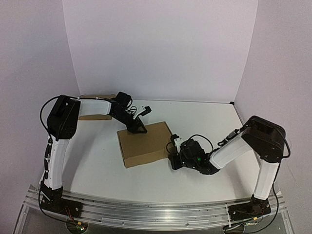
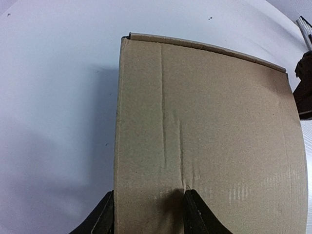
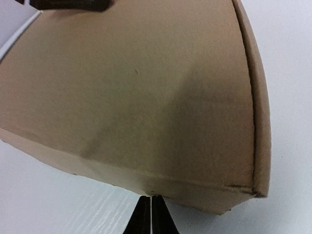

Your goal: Fold the paper box

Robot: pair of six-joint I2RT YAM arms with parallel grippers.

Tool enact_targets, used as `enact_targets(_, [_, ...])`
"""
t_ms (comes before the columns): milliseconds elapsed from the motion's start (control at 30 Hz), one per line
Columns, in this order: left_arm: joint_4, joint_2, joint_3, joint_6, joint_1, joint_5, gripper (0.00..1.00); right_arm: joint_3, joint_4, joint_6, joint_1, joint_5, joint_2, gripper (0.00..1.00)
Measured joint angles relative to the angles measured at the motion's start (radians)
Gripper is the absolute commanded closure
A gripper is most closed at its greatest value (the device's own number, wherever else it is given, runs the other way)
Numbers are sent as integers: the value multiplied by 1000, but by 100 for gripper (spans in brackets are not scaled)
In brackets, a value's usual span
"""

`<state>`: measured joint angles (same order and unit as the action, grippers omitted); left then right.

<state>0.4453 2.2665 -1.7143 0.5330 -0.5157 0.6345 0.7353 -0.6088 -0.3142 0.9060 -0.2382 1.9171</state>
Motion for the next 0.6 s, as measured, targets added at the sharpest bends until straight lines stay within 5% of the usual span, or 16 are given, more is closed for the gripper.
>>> enact_targets(233, [70,113,-192,90,-60,32,53,-107,289,-80,5,96,-438,73])
enact_targets(367, [85,128,-232,114,-81,31,40,-142,446,-124,5,101,-644,63])
enact_targets(500, [106,148,-286,114,-89,2,24,-116,602,-180,-13,43,-655,34])
enact_targets(600, [133,157,-328,105,-90,-26,17,-39,685,-189,-63,69,-570,22])
